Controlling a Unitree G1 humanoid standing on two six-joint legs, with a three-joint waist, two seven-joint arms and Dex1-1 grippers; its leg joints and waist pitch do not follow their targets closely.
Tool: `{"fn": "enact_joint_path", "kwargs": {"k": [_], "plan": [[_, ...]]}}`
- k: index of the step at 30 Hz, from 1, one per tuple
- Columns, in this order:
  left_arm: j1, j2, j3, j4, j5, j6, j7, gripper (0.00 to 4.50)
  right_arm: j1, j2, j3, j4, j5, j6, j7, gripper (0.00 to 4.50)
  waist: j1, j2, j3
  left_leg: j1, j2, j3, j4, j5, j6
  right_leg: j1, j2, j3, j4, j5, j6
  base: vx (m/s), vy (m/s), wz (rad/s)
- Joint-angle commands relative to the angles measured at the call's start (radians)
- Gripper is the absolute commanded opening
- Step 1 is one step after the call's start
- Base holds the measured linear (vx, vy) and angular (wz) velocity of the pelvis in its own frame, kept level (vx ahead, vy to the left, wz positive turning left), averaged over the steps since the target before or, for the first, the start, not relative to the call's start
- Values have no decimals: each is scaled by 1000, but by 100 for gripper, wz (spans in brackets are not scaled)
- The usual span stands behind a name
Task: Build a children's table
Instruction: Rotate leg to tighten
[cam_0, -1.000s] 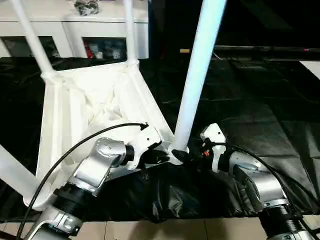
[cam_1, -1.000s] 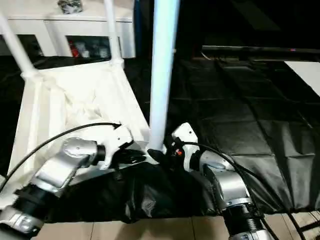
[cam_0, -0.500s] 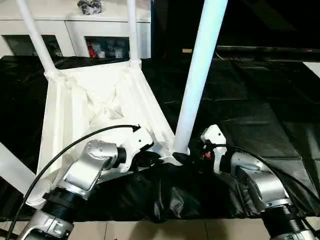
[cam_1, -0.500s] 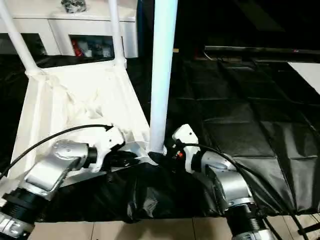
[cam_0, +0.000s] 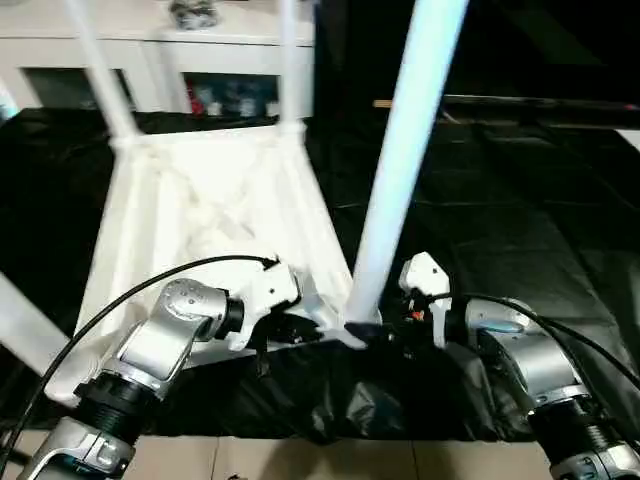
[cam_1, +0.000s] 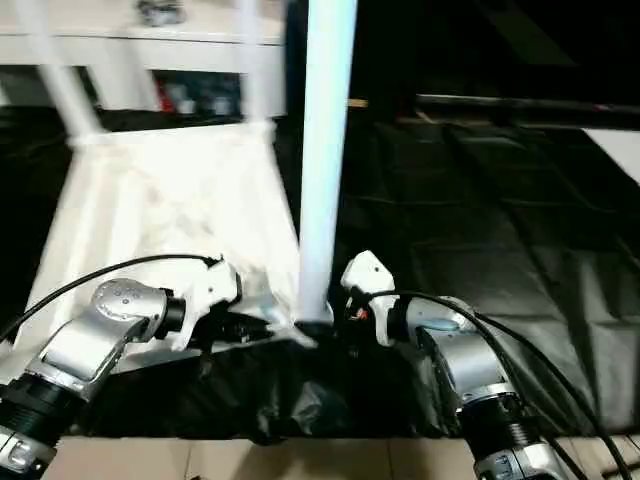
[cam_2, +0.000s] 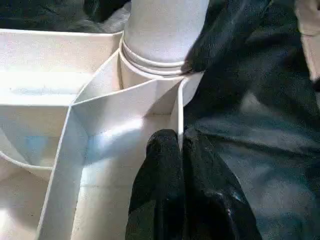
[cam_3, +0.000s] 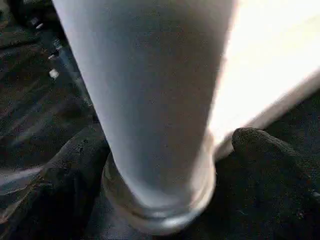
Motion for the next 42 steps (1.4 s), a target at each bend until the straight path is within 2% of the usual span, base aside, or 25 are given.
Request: {"fn": "enact_joint_path", "kwargs": {"k": [1, 2, 5, 7, 11, 12, 14, 16, 17, 19, 22, 23, 26, 28, 30, 33, 35, 36, 37, 39, 41, 42], "plan": [[12, -9, -36, 6, -14, -13, -39, 0, -20, -16, 10, 9, 0, -14, 24, 422, -2, -7, -64, 7, 7, 21, -59, -202, 52, 49, -28, 31, -44, -170, -239, 0, 0, 0], [13, -8, -38, 5, -16, -15, -45, 0, -21, -18, 13, 12, 2, -16, 34, 397, -1, -7, -63, 7, 7, 22, -60, -210, 50, 49, -28, 31, -44, -180, -237, 0, 0, 0], [11, -6, -40, 6, -14, -16, -49, 0, -26, -24, 21, 22, 4, -25, 64, 388, -2, -10, -60, 5, 8, 25, -61, -239, 40, 48, -29, 33, -47, -235, -218, 0, 0, 0], [9, -4, -43, 16, -15, -27, -64, 0, -32, -25, 25, 37, 6, -37, 82, 354, -3, -12, -60, 5, 7, 25, -61, -251, 37, 46, -30, 34, -51, -275, -201, 0, 0, 0], [3, 0, -47, 32, -16, -43, -79, 0, -43, -23, 27, 58, 11, -49, 101, 343, -3, -12, -58, 5, 6, 26, -61, -252, 37, 43, -29, 36, -53, -287, -193, 0, 0, 0], [1, 0, -47, 35, -15, -46, -81, 0, -45, -22, 28, 62, 12, -51, 105, 326, -3, -13, -58, 4, 6, 26, -61, -253, 37, 43, -28, 37, -52, -288, -193, 0, 0, 0], [-4, 0, -47, 46, -14, -49, -82, 0, -46, -18, 31, 68, 12, -54, 109, 315, -3, -8, -58, 4, 6, 25, -61, -254, 35, 43, -27, 37, -52, -287, -193, 0, 0, 0], [-6, -2, -46, 51, -14, -49, -81, 0, -45, -17, 32, 68, 12, -54, 109, 296, -3, -11, -58, 3, 5, 25, -61, -257, 33, 44, -27, 38, -53, -297, -189, 0, 0, 0], [-9, -4, -45, 57, -14, -50, -80, 0, -43, -15, 33, 68, 13, -54, 110, 285, -3, -6, -57, 4, 5, 25, -61, -262, 31, 43, -27, 38, -53, -302, -189, 0, 0, 0], [-17, -16, -38, 76, -10, -47, -64, 0, -34, -9, 33, 63, 20, -49, 112, 277, -4, -6, -55, 7, 4, 26, -61, -285, 27, 40, -24, 39, -57, -318, -188, 0, 0, 0], [-30, -48, -19, 99, -5, -48, -8, 0, -3, 6, 26, 42, 30, -36, 93, 271, -5, -4, -52, 7, 4, 26, -63, -306, 24, 37, -24, 40, -60, -342, -182, 0, 0, 0], [-35, -66, -11, 105, 0, -43, 27, 0, 12, 20, 19, 33, 29, -21, 59, 270, -3, -6, -52, 11, 4, 26, -63, -317, 23, 35, -24, 41, -62, -358, -179, 0, 0, 0], [-41, -95, -4, 106, 8, -27, 76, 0, 31, 52, 5, 26, 19, 3, -19, 269, -7, -6, -44, 8, 2, 22, -69, -350, 13, 33, -22, 42, -68, -419, -157, 0, 0, 0], [-48, -147, 7, 104, 17, 1, 158, 0, 45, 114, -25, 25, 11, 49, -152, 267, -14, -3, -39, 7, 0, 18, -72, -378, 4, 30, -24, 40, -76, -489, -129, 0, 0, 0], [-52, -236, 10, 98, 25, 33, 259, 0, 53, 220, -69, 22, 16, 104, -328, 267, -20, -6, -36, 10, -7, 13, -70, -407, -4, 24, -27, 35, -92, -609, -81, 0, 0, 0], [-52, -276, 6, 95, 27, 41, 292, 0, 46, 269, -81, 27, 8, 119, -405, 262, -32, -8, -37, 11, -13, 6, -67, -427, -1, 20, -28, 26, -110, -702, -33, 0, 0, 0], [-45, -302, -9, 83, 29, 42, 300, 0, 41, 303, -74, 23, -3, 123, -445, 262, -38, -6, -38, 10, -12, 5, -71, -423, 5, 20, -28, 24, -114, -692, -28, 0, 0, 0], [-42, -309, -16, 77, 29, 41, 295, 0, 41, 313, -64, 16, -3, 119, -441, 262, -41, -7, -40, 2, -12, 4, -77, -408, 7, 27, -28, 21, -112, -668, -31, 0, 0, 0], [-40, -309, -19, 75, 29, 40, 292, 0, 42, 315, -60, 12, -2, 116, -435, 262, -40, -7, -40, 1, -12, 3, -79, -405, 9, 28, -28, 21, -112, -662, -30, 0, 0, 0], [-35, -283, -23, 72, 38, 14, 268, 0, 52, 296, -57, -14, 15, 119, -393, 306, -41, -5, -39, 6, -9, 4, -79, -419, 16, 21, -27, 25, -113, -641, -38, 0, 0, 0], [-32, -269, -21, 69, 41, 2, 252, 0, 55, 284, -60, -26, 17, 124, -382, 322, -40, -5, -39, 1, -8, 5, -83, -405, 21, 24, -26, 29, -108, -603, -49, 0, 0, 0], [-28, -255, -16, 64, 43, 2, 238, 0, 56, 271, -63, -34, 14, 130, -372, 326, -38, -1, -40, 3, -6, 6, -83, -406, 21, 23, -26, 31, -105, -585, -57, 0, 0, 0]]}}
